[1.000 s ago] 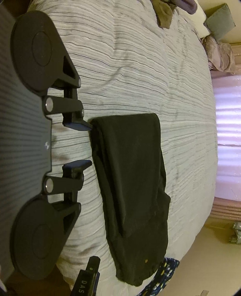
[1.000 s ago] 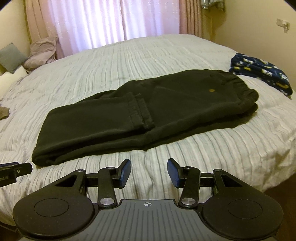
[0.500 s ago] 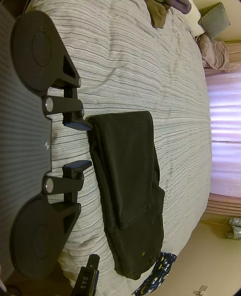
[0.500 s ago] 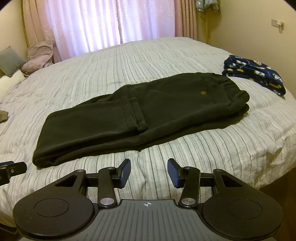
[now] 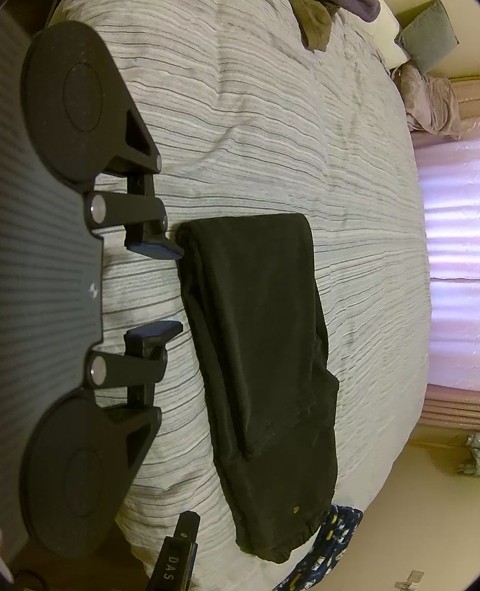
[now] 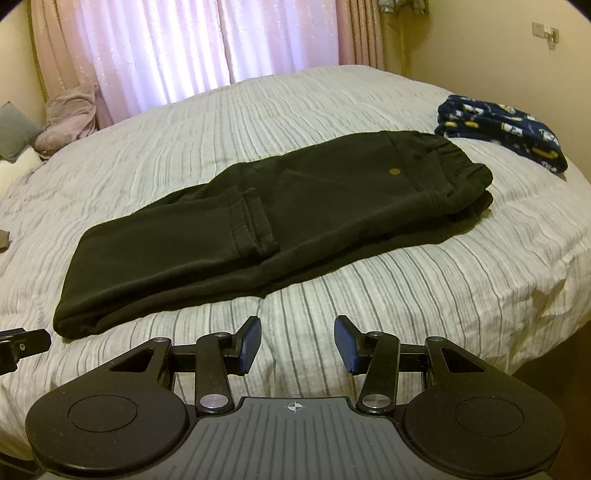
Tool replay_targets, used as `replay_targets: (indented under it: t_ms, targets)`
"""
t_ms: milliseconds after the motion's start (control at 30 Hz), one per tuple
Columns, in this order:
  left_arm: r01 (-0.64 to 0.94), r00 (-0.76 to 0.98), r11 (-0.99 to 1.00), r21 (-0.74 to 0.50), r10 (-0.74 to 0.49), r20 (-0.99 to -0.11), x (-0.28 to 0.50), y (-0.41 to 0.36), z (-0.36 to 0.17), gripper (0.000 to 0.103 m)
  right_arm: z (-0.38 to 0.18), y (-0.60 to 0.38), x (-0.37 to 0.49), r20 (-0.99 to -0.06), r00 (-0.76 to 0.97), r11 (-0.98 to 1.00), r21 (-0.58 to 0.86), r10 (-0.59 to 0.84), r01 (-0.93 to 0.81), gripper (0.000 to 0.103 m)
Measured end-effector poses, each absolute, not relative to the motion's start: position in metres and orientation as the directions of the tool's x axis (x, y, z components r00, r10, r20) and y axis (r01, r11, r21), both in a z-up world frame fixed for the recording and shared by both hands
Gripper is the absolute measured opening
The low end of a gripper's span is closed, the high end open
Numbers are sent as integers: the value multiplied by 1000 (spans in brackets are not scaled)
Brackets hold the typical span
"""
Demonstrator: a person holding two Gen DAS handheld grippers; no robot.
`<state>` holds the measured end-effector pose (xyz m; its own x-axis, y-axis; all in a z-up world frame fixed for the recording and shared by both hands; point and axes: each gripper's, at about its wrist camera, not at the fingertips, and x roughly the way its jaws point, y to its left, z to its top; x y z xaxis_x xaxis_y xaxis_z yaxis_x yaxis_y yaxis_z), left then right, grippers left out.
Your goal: Fold clothes
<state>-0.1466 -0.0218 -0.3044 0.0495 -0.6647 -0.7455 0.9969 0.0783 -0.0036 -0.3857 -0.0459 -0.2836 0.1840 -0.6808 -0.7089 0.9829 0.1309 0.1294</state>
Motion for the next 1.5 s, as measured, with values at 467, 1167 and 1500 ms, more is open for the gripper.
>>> replay_targets:
  t_ms: [467, 1167, 1500]
  targets:
    - [998, 31, 58, -7, -640, -768, -157, -40, -315, 33, -297, -60, -416, -723, 160, 63, 160, -672, 985, 48]
    - [987, -33, 89, -132, -697, -716, -138, -75, -316, 32, -324, -117, -547, -533, 399, -141, 712, -746, 688, 58]
    - [955, -103, 119, -272, -728, -678, -115, -87, -320, 32, -355, -170, -622, -471, 369, -302, 851, -802, 429, 82]
